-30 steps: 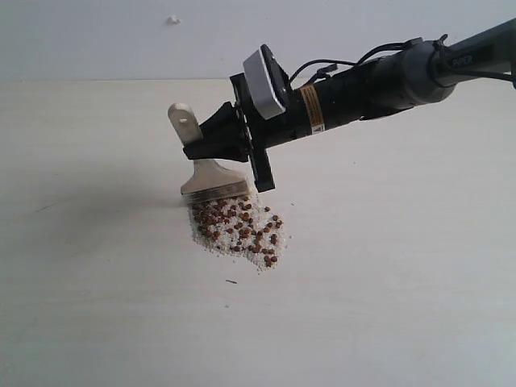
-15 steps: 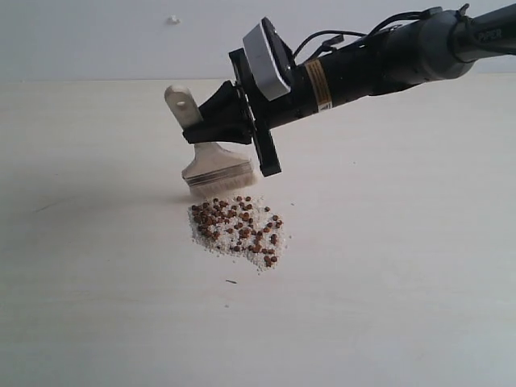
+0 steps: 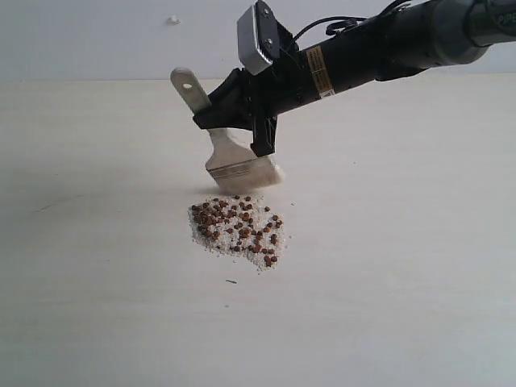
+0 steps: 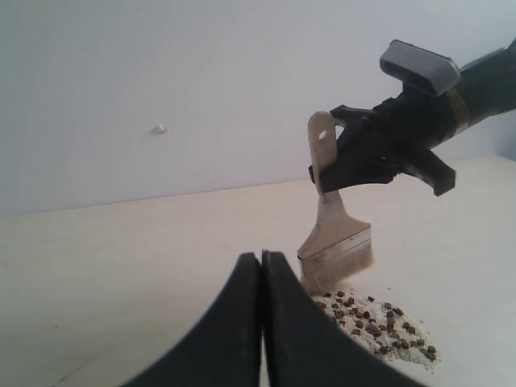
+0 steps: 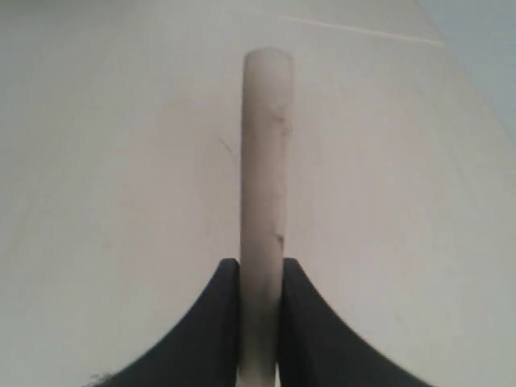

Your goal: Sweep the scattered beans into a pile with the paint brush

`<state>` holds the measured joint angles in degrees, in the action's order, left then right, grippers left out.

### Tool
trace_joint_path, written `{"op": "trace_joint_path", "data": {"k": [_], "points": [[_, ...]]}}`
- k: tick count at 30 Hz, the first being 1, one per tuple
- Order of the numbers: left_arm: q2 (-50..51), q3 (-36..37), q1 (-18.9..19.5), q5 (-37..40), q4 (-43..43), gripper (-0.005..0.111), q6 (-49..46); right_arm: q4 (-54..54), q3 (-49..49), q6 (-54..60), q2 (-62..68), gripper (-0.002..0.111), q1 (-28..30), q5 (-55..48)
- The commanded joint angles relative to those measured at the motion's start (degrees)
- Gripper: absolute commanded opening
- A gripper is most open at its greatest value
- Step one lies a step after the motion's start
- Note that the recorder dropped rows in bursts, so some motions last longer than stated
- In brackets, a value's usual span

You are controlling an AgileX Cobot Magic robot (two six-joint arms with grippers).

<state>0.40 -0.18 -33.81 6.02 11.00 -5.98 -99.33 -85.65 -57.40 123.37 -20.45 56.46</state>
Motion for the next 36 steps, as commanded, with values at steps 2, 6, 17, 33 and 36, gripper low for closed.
{"op": "trace_joint_path", "data": {"k": [2, 6, 17, 33, 36], "points": [[-0.4, 0.2, 0.1, -0.1, -0.1, 0.000, 0.3, -0.1, 0.1, -7.4, -2.0, 0.000, 0.2, -9.1], [-0.4, 0.2, 0.1, -0.1, -0.1, 0.000, 0.3, 0.7, 0.3, -10.5, -4.1, 0.000, 0.2, -11.0], [-0.4, 0.2, 0.1, -0.1, -0.1, 0.000, 0.3, -0.6, 0.3, -20.8, -7.2, 0.000, 0.2, -25.2], [-0.4, 0.2, 0.1, -0.1, -0.1, 0.000, 0.3, 4.5, 17.0, -22.3, -16.7, 0.000, 0.2, -50.2], [-0.4, 0.2, 0.1, -0.1, -0.1, 0.000, 0.3, 8.4, 19.7, -22.3, -18.4, 0.000, 0.1, -55.1]]}}
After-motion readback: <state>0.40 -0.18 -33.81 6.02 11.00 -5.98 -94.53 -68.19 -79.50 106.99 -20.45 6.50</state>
